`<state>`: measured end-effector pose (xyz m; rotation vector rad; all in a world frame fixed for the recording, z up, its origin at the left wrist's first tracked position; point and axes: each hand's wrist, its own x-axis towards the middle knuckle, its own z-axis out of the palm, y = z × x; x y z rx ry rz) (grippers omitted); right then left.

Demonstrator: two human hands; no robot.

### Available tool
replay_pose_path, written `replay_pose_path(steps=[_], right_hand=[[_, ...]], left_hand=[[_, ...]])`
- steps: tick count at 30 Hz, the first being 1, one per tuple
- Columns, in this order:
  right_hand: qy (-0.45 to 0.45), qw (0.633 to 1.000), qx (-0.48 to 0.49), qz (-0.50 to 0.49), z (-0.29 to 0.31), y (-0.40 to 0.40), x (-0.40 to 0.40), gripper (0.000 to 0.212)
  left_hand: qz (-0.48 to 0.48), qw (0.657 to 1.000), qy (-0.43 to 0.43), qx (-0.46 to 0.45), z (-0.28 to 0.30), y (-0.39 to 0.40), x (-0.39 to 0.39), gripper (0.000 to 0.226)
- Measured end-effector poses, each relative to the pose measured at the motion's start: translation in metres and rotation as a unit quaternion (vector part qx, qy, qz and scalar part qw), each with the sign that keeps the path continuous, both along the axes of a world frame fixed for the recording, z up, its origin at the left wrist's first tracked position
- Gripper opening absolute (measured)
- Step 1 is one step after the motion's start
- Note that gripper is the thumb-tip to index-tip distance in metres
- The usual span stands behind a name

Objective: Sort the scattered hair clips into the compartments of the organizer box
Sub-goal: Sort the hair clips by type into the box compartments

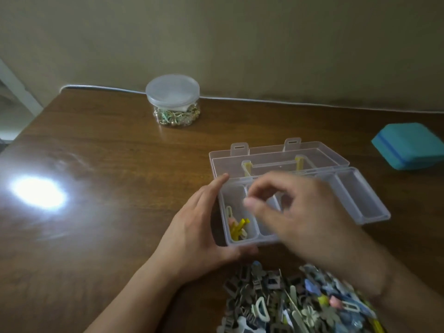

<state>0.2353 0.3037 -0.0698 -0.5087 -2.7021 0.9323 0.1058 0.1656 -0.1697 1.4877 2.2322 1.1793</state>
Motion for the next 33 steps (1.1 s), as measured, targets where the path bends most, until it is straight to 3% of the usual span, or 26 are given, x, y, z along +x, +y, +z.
replay_pose_path(steps=[4, 6, 8, 10, 14, 24, 28, 33], right_hand=[[0.086, 0.996, -0.009, 0.031, 0.016, 0.014, 0.042, 0.010], [0.037, 0.996, 0.023, 0.082, 0.017, 0.012, 0.060, 0.013], [-0.039, 0.985, 0.111, 0.125, 0.008, 0.007, 0.075, 0.008], [-0.108, 0.967, 0.183, 0.140, -0.004, 0.000, 0.085, 0.017], [-0.135, 0.961, 0.222, 0.092, -0.025, -0.016, 0.095, 0.028], [-0.221, 0.958, 0.180, 0.008, -0.029, -0.017, 0.092, 0.017], [-0.226, 0.959, 0.170, -0.012, -0.030, -0.019, 0.090, 0.021], [-0.218, 0.949, 0.224, -0.046, -0.035, -0.024, 0.080, 0.026]], left_hand=[[0.008, 1.000, 0.000, 0.002, -0.003, -0.006, 0.000, 0.113], [0.010, 1.000, 0.003, 0.011, -0.002, -0.007, 0.001, 0.112], [0.018, 1.000, 0.006, 0.023, -0.003, -0.005, 0.003, 0.112], [0.020, 0.999, -0.002, 0.031, -0.002, -0.004, 0.004, 0.110], [0.015, 0.999, -0.036, 0.034, 0.001, -0.002, 0.005, 0.103], [-0.011, 0.997, -0.073, 0.003, 0.009, 0.003, 0.000, 0.103], [-0.015, 0.997, -0.072, -0.011, 0.009, 0.004, 0.000, 0.102], [-0.016, 0.998, -0.054, -0.023, 0.008, 0.006, 0.000, 0.105]])
